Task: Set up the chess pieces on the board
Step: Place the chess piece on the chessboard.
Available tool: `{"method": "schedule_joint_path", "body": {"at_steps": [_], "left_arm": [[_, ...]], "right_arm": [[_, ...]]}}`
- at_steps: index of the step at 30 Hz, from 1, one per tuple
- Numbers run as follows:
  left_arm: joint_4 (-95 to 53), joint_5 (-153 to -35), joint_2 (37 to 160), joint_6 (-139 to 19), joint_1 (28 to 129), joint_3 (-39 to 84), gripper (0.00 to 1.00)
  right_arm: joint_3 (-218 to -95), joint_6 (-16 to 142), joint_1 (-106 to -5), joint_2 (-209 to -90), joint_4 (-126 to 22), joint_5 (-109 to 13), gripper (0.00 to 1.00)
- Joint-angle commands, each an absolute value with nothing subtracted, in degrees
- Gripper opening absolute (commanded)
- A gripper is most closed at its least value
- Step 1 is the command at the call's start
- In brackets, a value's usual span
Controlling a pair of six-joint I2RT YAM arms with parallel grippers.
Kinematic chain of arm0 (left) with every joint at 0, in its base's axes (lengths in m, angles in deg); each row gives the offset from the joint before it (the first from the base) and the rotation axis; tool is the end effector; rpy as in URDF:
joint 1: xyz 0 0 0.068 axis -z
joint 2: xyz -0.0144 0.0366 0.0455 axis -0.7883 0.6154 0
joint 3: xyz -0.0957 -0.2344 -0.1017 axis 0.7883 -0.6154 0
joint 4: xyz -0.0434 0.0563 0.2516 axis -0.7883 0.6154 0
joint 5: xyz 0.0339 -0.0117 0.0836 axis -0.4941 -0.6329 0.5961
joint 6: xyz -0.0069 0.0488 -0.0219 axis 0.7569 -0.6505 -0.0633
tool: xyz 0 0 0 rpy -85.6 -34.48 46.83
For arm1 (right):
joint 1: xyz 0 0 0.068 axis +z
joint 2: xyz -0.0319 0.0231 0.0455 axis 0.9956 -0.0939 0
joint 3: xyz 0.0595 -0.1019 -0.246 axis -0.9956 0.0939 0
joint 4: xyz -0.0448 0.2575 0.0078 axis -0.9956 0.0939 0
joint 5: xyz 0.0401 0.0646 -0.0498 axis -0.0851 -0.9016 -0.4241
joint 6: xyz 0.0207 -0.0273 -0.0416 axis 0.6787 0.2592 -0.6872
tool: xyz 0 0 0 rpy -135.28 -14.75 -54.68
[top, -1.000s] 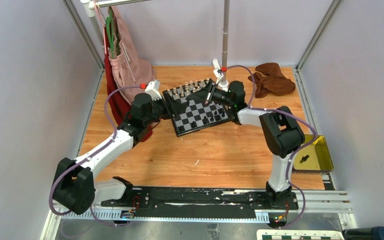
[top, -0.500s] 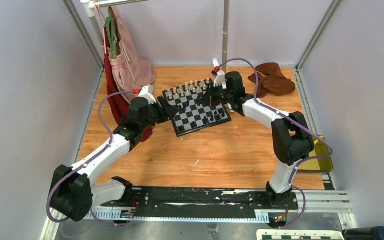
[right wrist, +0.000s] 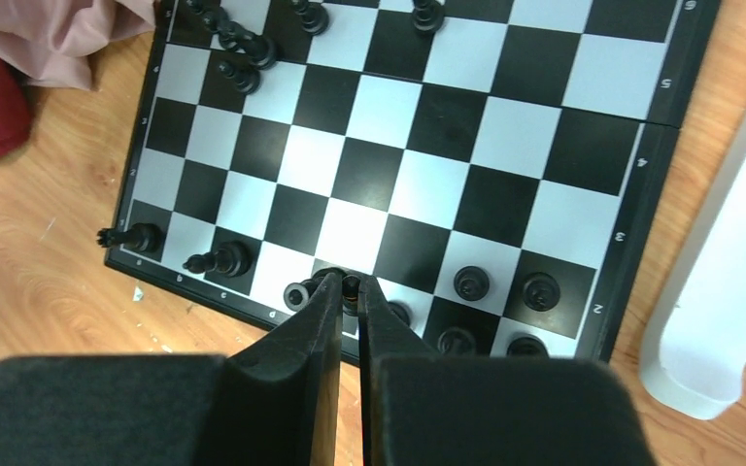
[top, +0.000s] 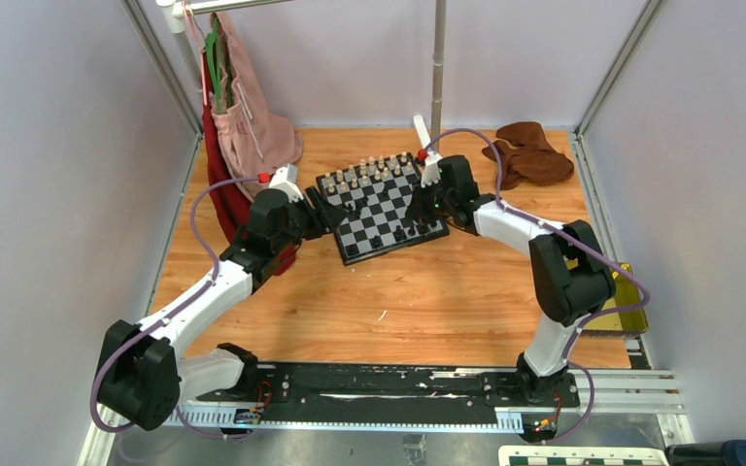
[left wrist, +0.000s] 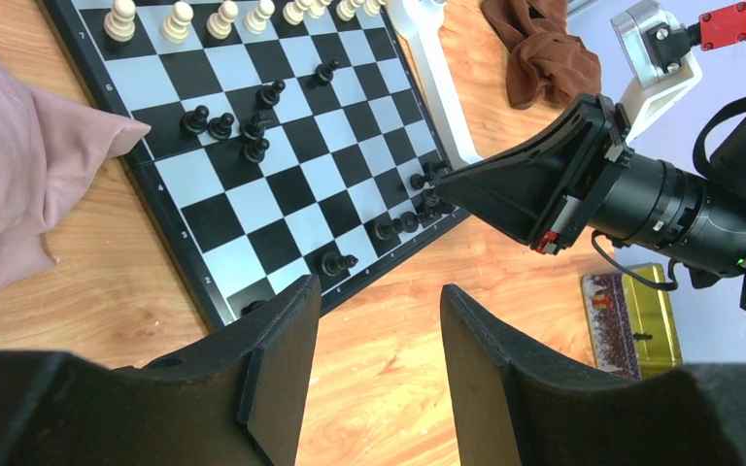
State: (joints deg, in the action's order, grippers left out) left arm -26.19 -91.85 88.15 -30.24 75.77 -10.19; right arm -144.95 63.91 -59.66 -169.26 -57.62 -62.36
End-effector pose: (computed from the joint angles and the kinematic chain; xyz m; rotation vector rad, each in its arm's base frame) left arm 0.2368 -0.1085 0.2646 -0.2201 1.9807 -0.8577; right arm 0.3503 0.1776 0.2203 -0.5519 2.0959 0.7351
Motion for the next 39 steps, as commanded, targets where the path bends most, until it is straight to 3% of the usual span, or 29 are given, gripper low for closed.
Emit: {"method": "schedule_joint_path", "body": {"at_steps": [1,39], "left_arm": [[-26.02,-90.91,87.18,-29.69,75.31,-10.8,0.54],[-27.65,-89.61,88.76,-28.08,75.31,-11.98,0.56]], "right_arm": [[-144.8,61.34,-59.94,-169.03,-57.9,-57.47,0.0],[-150.83,58.16,-59.13,-177.78,-57.96,-55.4,0.0]]}}
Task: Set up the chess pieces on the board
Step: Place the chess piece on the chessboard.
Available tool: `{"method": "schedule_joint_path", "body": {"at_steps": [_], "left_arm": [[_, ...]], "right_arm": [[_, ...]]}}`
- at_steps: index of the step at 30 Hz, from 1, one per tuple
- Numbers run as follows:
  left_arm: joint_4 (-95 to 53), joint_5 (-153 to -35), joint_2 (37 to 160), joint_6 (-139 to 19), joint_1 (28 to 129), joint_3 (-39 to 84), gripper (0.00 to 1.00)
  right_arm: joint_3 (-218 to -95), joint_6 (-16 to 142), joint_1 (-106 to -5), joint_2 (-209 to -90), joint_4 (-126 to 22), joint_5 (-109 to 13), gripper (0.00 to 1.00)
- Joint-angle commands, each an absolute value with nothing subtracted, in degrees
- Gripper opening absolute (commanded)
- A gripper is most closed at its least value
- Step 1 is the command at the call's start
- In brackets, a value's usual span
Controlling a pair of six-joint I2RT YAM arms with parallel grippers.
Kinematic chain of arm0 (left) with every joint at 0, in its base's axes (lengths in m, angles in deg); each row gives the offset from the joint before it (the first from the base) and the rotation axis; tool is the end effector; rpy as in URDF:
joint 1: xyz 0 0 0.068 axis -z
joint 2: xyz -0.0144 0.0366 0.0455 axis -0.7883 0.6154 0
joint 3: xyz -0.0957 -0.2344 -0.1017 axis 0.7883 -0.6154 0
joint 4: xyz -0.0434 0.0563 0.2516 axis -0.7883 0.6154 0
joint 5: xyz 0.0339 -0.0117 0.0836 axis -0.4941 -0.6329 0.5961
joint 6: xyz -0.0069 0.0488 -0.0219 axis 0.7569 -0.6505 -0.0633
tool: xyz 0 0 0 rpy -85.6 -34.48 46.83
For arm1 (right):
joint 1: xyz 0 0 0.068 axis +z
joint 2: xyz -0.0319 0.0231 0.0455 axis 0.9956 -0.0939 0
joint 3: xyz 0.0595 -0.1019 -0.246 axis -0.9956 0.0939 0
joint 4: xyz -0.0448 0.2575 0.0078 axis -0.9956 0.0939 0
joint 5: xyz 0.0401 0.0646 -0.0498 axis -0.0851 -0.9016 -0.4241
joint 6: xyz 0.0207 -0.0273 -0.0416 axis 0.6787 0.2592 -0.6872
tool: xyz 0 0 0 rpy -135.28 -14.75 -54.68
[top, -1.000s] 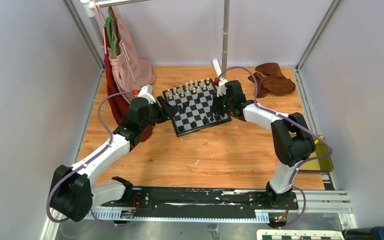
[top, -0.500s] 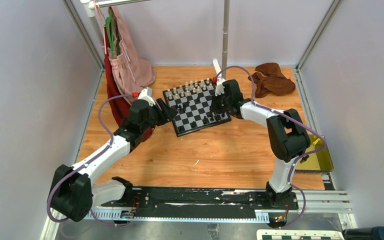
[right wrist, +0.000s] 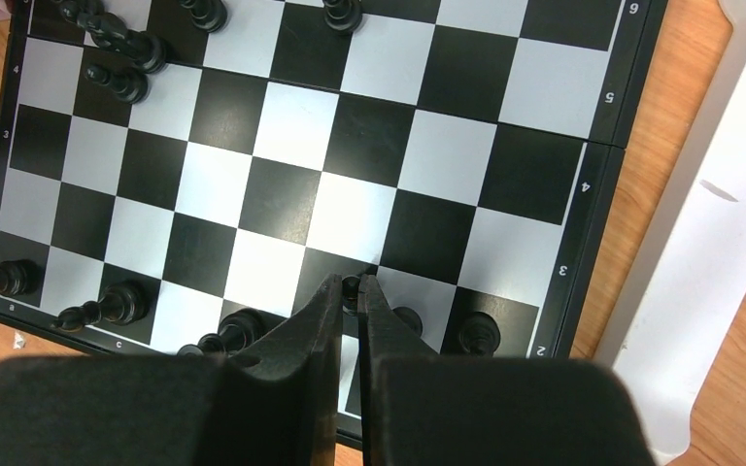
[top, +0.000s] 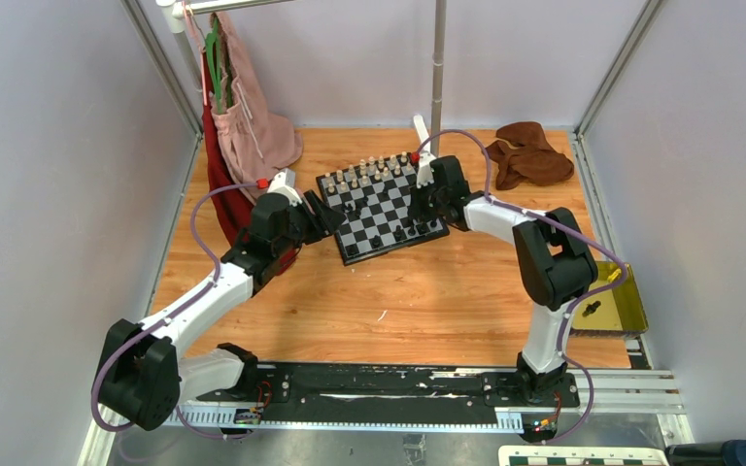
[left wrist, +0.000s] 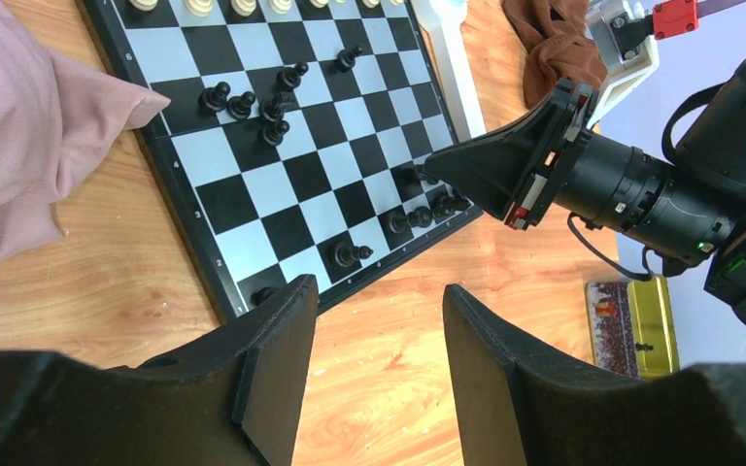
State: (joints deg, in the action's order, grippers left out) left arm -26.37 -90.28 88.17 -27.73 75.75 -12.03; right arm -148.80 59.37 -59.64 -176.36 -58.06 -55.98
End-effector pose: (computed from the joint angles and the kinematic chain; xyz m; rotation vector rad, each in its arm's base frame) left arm 0.2347 -0.1064 0.2536 -0.2895 2.0037 -0.8490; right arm 0.3736 0.1844 0.1942 -0.5693 2.1285 0.5684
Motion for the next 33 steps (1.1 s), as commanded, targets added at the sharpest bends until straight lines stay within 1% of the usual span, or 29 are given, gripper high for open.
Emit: {"method": "schedule_joint_path", "body": {"at_steps": [1,19,22,28,33], "left_arm": [[-27.73,-89.63,88.83,-28.04,75.34,-11.94,0.56],[-28.37,-89.75,88.4,-27.36,75.31,-12.76,0.57],[-28.4,-89.9,88.4,-27.29,75.31,-12.9,0.57],[-28.54,-90.14,88.39,-27.11,75.31,-13.06,0.57],[-28.56,-90.22,88.18,-27.03,75.31,-13.25,0.58]], "right_arm": [[-150.9,58.16,-59.14,-177.84,-57.88,-55.52,0.0],[-151.64,56.98,-57.1,-178.53,-56.4,-55.42,0.02],[-151.39,56.88,-57.02,-178.62,-56.19,-55.39,0.04],[-150.67,57.05,-56.89,-178.33,-56.16,-54.86,0.12],[-150.25,57.35,-56.84,-178.25,-55.99,-54.52,0.15]]}}
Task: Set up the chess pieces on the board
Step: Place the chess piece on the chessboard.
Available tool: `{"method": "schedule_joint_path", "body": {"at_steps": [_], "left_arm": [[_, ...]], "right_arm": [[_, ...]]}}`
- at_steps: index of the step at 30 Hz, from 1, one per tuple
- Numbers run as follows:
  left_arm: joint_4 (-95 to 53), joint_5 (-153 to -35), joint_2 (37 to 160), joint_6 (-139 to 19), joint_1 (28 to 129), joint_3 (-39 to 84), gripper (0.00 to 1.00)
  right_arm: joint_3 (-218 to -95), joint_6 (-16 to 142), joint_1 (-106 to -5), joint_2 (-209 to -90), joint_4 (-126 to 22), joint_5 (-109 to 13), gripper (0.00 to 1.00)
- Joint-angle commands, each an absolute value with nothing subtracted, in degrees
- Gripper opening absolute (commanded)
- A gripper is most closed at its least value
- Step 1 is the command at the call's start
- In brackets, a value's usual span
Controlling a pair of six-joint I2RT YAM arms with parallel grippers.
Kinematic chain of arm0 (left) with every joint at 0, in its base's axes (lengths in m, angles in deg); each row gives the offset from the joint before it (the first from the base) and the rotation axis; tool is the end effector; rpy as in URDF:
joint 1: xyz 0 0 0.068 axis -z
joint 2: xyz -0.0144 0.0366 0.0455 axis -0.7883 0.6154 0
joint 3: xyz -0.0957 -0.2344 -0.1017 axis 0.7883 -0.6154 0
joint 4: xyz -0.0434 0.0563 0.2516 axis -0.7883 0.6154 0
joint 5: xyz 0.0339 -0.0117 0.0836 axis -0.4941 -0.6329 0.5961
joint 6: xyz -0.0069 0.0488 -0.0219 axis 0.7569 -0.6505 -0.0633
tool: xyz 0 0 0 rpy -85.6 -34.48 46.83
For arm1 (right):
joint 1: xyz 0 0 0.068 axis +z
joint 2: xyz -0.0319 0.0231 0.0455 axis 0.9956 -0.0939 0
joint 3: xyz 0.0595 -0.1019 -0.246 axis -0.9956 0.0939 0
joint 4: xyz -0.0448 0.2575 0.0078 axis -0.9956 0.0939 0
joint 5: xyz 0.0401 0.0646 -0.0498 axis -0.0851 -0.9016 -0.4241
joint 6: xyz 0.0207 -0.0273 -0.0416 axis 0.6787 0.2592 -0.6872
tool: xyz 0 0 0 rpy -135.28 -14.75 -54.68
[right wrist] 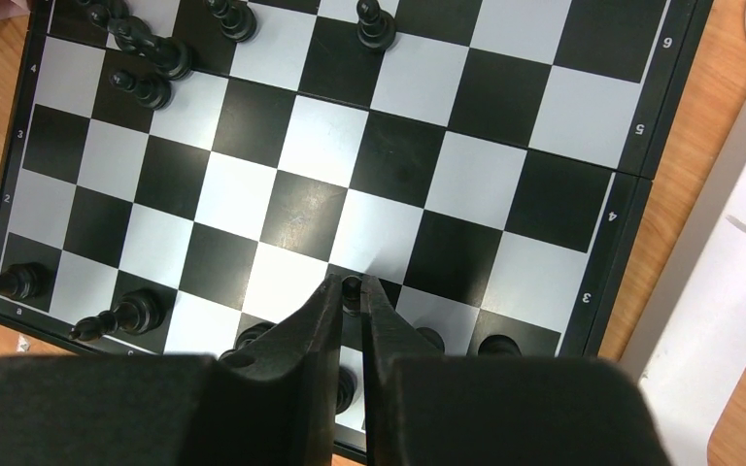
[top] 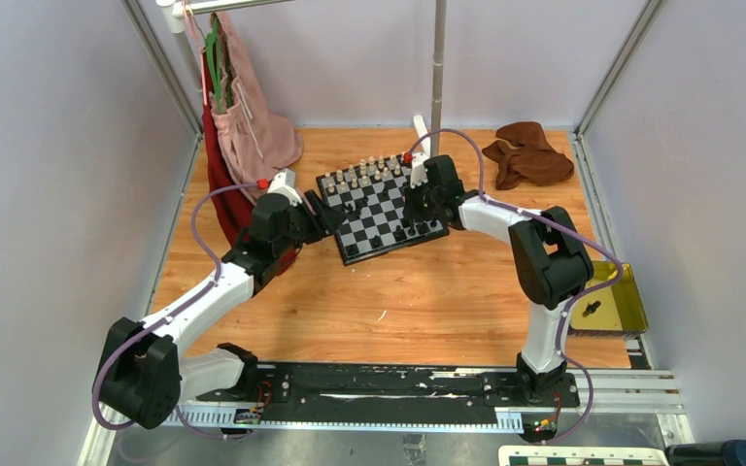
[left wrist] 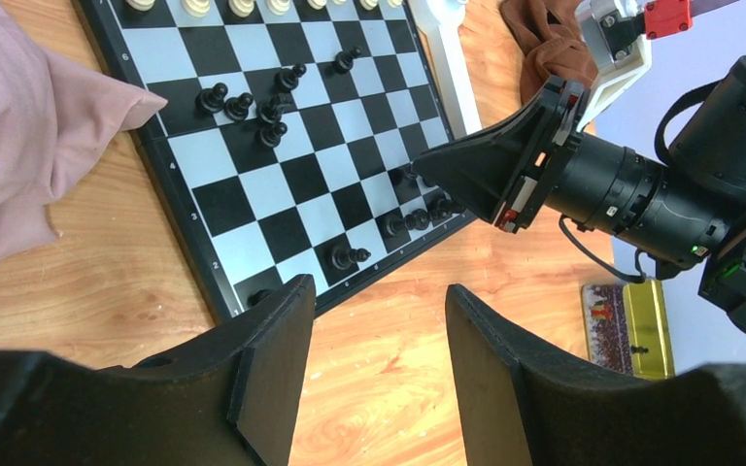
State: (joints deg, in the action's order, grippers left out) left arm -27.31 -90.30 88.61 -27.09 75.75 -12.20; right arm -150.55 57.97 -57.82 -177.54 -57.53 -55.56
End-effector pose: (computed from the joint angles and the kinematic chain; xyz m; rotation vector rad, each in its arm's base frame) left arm 0.2360 -0.1070 0.2524 -0.2995 1.9981 -0.8586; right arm 0.3734 0.1988 0.1948 -0.6248 2.1127 0.5646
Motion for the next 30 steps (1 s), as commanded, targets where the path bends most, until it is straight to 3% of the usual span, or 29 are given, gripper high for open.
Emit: {"method": "schedule_joint_path", "body": {"at_steps": [1,14,30], "left_arm": [[-28.49,-90.29,88.14,-27.03,75.31,-13.27,0.58],[-28.45,-90.45,87.99,-27.33,75.31,-13.09,0.58],[-28.47,-90.97,87.98,-27.82,75.31,-12.64,0.58]], "right_arm": [[-150.23,57.41,-56.84,-178.32,-55.94,-54.53,0.16],[-150.16,57.9,-56.65,-178.33,-55.12,-54.72,0.23],[-151.07,57.77,-56.3,-178.11,-53.71,-53.29,0.24]]}}
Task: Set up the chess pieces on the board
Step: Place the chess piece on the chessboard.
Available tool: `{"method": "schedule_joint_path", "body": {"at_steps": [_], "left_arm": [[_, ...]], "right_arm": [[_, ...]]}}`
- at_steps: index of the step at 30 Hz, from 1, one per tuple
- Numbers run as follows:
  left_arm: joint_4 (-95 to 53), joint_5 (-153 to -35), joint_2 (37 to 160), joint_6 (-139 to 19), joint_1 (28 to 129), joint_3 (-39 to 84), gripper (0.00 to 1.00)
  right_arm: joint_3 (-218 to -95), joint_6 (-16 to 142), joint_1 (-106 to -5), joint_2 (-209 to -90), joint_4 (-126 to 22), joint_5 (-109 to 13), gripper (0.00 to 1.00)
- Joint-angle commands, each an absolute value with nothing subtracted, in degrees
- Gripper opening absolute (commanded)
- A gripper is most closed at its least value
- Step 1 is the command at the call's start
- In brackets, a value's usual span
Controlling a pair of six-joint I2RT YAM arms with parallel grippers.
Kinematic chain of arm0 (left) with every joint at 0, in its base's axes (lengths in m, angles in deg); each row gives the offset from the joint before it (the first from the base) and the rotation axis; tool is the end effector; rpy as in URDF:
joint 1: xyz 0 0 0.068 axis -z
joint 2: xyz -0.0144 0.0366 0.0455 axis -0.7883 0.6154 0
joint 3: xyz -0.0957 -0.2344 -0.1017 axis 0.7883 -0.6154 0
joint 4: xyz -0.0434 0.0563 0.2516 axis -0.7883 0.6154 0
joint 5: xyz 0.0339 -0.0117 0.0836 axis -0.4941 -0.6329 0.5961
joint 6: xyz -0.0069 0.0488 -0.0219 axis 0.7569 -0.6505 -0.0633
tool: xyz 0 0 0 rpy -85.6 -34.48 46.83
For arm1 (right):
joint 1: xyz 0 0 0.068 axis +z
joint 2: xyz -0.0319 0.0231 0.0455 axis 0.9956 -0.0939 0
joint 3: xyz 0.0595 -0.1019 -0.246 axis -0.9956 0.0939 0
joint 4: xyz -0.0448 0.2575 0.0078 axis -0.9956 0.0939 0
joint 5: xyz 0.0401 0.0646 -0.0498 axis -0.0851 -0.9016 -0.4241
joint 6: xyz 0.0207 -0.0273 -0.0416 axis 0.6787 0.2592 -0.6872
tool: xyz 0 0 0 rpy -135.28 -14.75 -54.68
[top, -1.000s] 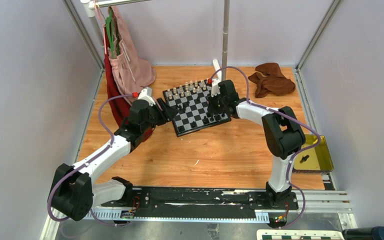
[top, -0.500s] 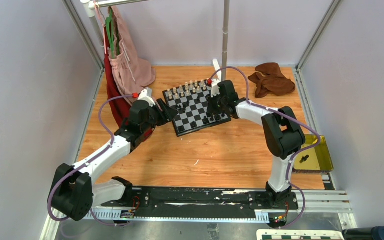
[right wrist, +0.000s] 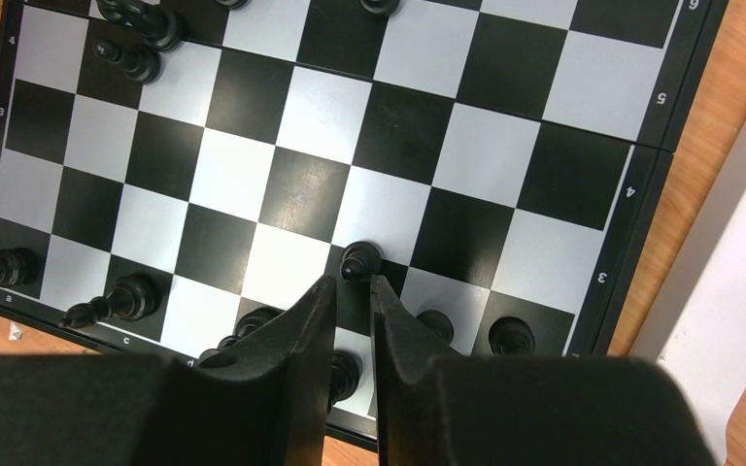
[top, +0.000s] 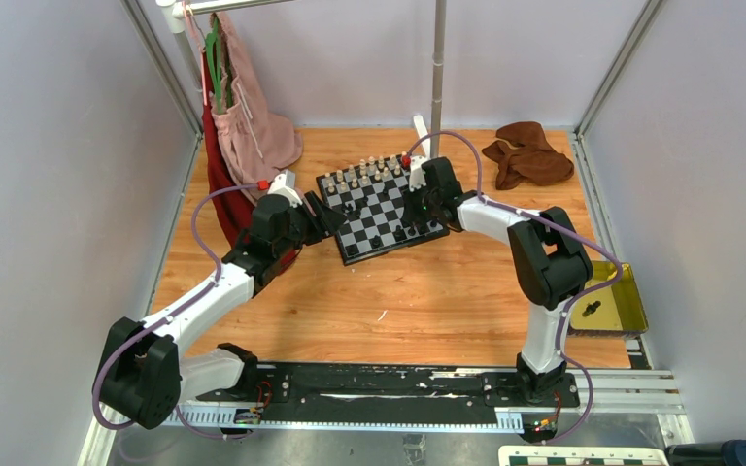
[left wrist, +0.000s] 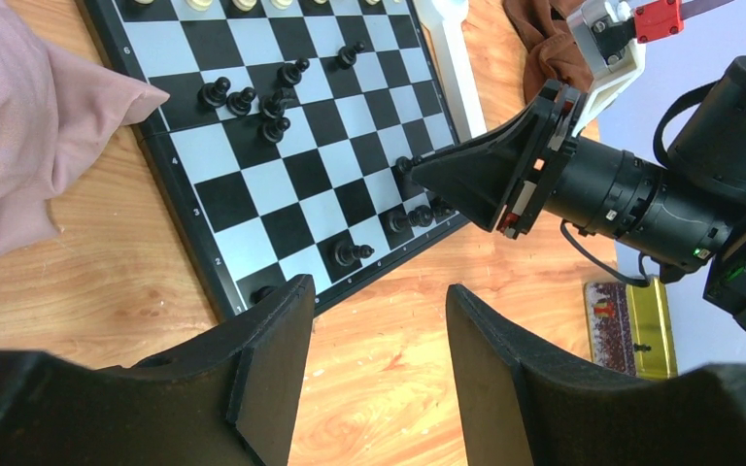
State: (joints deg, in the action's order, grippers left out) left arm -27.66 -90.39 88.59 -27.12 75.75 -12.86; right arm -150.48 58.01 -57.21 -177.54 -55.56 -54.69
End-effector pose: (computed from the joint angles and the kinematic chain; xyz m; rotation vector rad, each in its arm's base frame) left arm 0.2350 -0.1066 0.2491 -0.2990 2.0036 -0.8577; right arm 0.3695 0.2013 0.1913 -0.6312 2.1489 0.5509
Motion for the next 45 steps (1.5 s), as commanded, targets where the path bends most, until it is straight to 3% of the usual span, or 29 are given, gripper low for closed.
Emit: {"method": "schedule_joint_path", "body": {"at_steps": [1,26,38,45], "left_arm": [[-28.48,-91.08,87.96,-27.86,75.31,-12.59,0.58],[-28.46,-91.19,89.88,-28.6,75.23,-11.26,0.58],[-28.55,-91.4,90.47,-28.7,74.96,-11.22,0.58],[-28.57,-91.77,90.3,-28.7,74.87,-11.31,0.58]], "right_arm": [[-151.24,57.73,-56.28,-178.16,-53.76,-53.19,0.24],[-157.23,56.42,-55.62,-181.18,-49.6,-52.55,0.23],[-157.33,54.96,-55.61,-181.67,-49.15,-51.24,0.09],[-156.53,54.74,-55.61,-180.66,-49.09,-50.39,0.07]]}}
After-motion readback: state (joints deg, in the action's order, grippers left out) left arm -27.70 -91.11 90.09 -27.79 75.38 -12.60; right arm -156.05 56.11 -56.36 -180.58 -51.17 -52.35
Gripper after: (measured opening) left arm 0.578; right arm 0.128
